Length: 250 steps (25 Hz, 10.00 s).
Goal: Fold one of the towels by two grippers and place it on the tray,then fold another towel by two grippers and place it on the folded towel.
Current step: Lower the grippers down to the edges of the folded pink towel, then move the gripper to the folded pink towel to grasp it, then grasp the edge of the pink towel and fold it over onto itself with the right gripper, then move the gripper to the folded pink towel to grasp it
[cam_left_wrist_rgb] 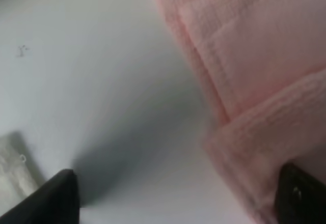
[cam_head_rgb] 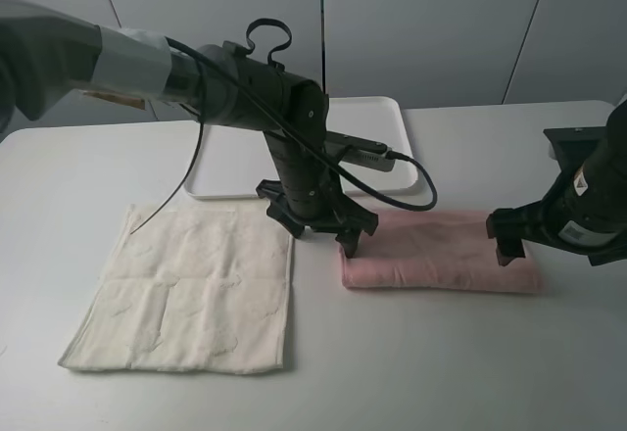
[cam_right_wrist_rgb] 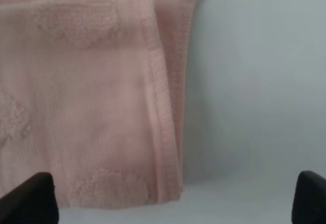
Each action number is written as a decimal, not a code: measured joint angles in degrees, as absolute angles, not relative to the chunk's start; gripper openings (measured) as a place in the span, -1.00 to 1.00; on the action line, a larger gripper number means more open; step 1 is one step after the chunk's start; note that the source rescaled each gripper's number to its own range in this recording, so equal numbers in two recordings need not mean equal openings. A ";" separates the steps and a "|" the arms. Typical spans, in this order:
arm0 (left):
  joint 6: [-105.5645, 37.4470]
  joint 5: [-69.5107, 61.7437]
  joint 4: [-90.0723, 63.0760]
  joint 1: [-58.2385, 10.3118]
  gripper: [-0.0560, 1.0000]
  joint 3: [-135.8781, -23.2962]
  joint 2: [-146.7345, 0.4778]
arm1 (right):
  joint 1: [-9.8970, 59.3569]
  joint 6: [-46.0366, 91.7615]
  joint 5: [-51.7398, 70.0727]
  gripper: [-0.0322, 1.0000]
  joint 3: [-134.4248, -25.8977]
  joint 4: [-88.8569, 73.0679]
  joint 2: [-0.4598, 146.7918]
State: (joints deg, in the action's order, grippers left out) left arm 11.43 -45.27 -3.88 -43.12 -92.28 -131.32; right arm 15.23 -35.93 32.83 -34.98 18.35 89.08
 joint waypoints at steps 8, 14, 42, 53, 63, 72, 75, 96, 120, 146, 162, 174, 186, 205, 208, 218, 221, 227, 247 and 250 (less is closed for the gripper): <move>11.43 -44.02 -3.88 -43.12 0.97 -92.28 -131.32 | 15.23 -33.83 34.72 0.99 -39.33 17.66 89.57; 11.43 -44.02 -3.88 -43.12 0.97 -92.28 -131.32 | 15.20 -27.75 40.89 0.99 -46.26 14.79 93.10; 10.42 -44.95 -4.64 -43.12 0.97 -92.28 -131.32 | 1.63 -3.99 38.98 0.95 -49.11 -4.88 104.61; 10.42 -45.15 -4.68 -43.12 0.97 -92.28 -131.32 | 3.13 -6.81 36.15 0.95 -49.11 -2.02 106.39; 10.42 -45.15 -4.78 -43.12 0.97 -92.28 -131.32 | 4.66 -9.23 35.93 0.95 -49.11 0.68 106.39; 10.14 -45.26 -4.78 -43.12 0.97 -92.28 -131.32 | 4.66 -9.37 36.02 0.80 -49.58 0.42 109.39; 9.73 -45.48 -4.78 -43.12 0.97 -92.28 -131.32 | 4.66 -9.37 36.00 0.78 -49.70 0.00 109.53; 9.04 -45.70 -5.00 -43.12 0.97 -92.28 -131.32 | 5.30 -6.33 33.92 -0.84 -49.11 -4.04 110.39; 5.96 -41.85 -5.10 -43.12 0.98 -92.79 -132.22 | 5.20 -3.81 34.28 -0.84 -49.01 -5.79 110.39; 5.92 -49.09 -2.01 -43.12 0.98 -98.39 -134.69 | 5.07 2.64 39.54 -0.84 -47.29 -12.67 97.61; 7.16 -49.30 -1.23 -43.12 0.98 -98.39 -134.69 | 5.07 6.46 43.55 -0.84 -47.29 -30.30 96.75; 7.31 -49.43 -1.23 -43.12 0.98 -98.39 -134.69 | 5.07 12.69 43.28 -0.84 -47.26 -44.43 96.75; 7.29 -49.43 -1.12 -43.12 0.98 -98.39 -134.69 | 11.42 13.91 38.46 -0.84 -47.26 -50.15 98.93; 7.49 -50.22 -1.37 -42.97 0.98 -98.39 -134.69 | 11.55 38.82 36.10 -0.13 -40.64 -82.11 102.46; 7.65 -50.35 -1.37 -42.97 0.98 -98.39 -134.69 | 11.55 41.55 35.97 -0.06 -39.84 -85.11 102.85; 7.51 -52.57 -1.37 -41.34 0.98 -98.39 -131.14 | 11.55 44.59 39.16 -0.04 -39.74 -87.06 103.18; 7.39 -53.60 -1.37 -39.95 0.98 -98.39 -128.28 | 11.55 45.11 39.91 -0.04 -39.74 -87.45 103.18; 7.28 -55.59 0.41 -38.37 0.98 -98.39 -123.20 | 11.55 47.39 40.01 -0.04 -39.74 -86.17 103.18; 3.95 -65.73 5.42 -35.39 0.98 -98.39 -109.07 | 11.55 49.97 40.26 0.62 -39.74 -83.91 96.97; 2.37 -68.27 5.55 -34.31 0.98 -98.39 -107.51 | 11.55 44.11 40.17 0.62 -41.75 -75.39 95.06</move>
State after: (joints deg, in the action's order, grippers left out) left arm 2.37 -68.27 5.55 -34.31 -98.39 -107.51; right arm 11.55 44.11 40.17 -41.75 -75.39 95.06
